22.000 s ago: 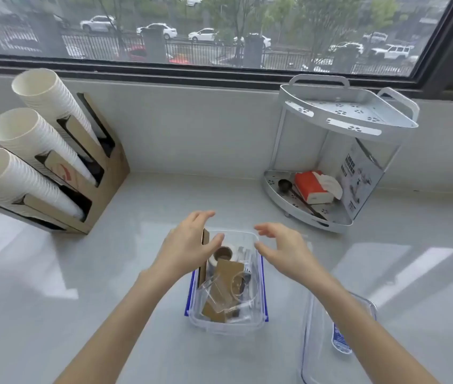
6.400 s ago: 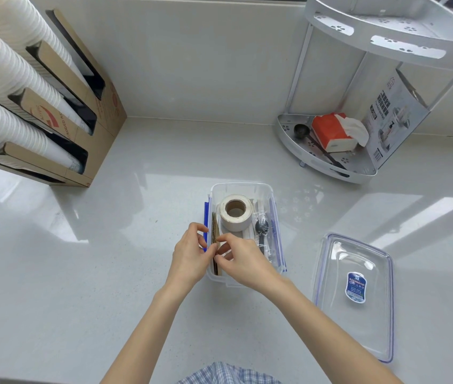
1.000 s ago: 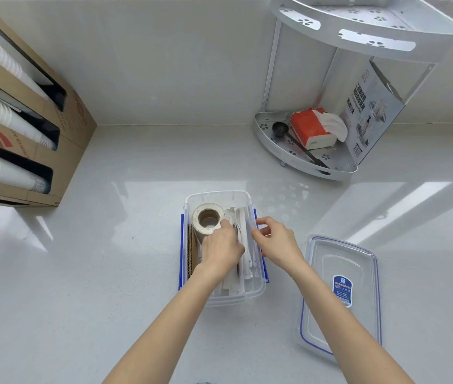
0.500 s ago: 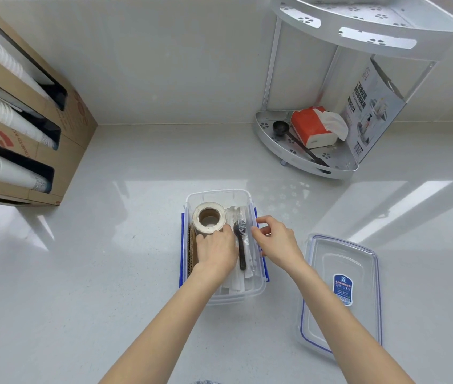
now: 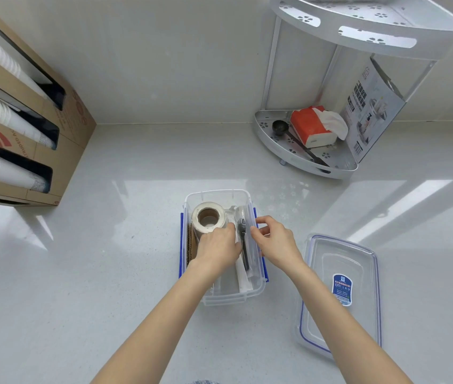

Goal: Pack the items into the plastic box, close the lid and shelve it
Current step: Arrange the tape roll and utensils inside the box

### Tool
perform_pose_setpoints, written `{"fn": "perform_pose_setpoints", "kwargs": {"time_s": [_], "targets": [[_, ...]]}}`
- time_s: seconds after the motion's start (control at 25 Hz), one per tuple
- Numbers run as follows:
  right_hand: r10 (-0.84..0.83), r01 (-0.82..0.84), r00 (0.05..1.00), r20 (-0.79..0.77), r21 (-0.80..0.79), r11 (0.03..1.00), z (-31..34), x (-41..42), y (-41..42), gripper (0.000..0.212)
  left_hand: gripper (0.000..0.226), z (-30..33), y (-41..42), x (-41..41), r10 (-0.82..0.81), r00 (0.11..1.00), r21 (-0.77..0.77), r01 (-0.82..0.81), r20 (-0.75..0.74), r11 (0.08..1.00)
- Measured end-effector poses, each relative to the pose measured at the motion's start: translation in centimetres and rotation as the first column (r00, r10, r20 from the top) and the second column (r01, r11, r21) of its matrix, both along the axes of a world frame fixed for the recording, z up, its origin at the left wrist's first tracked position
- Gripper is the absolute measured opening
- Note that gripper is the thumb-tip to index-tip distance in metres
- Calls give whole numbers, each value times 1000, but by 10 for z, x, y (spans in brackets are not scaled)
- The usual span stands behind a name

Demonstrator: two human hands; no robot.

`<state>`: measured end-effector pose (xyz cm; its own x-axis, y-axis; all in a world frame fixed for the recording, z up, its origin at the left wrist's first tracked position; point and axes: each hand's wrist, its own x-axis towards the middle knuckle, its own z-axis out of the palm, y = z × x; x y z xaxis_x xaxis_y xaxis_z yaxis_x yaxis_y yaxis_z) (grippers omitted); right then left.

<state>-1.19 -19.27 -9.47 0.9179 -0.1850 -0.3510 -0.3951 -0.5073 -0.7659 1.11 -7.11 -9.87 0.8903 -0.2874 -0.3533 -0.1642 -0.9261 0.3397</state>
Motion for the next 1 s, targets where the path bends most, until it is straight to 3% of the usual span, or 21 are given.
{"fn": "perform_pose_setpoints", "kwargs": {"time_s": [0.24,0.4,0.52,0.76,1.0], "targets": [[10,-9,1000,-19,10,1000,0,-1,-2,35,30,12,16,1,42,999,-145,-40,5,989],[29,-29,999,-33,3,1000,1,-6,-4,37,23,25,38,-5,208,965,-368,-136,162,920],[43,-44,998,-41,-9,999,0,-11,-5,37,24,22,60,-11,323,912,-399,-206,252,894],[31,-31,999,-42,1,1000,-3,-25,-5,37,42,4,81,-35,418,904,-398,-355,83,846],[8,-8,1000,-22,33,999,-3,-36,-3,35,38,5,79,-42,456,890,-477,-393,20,786]]}}
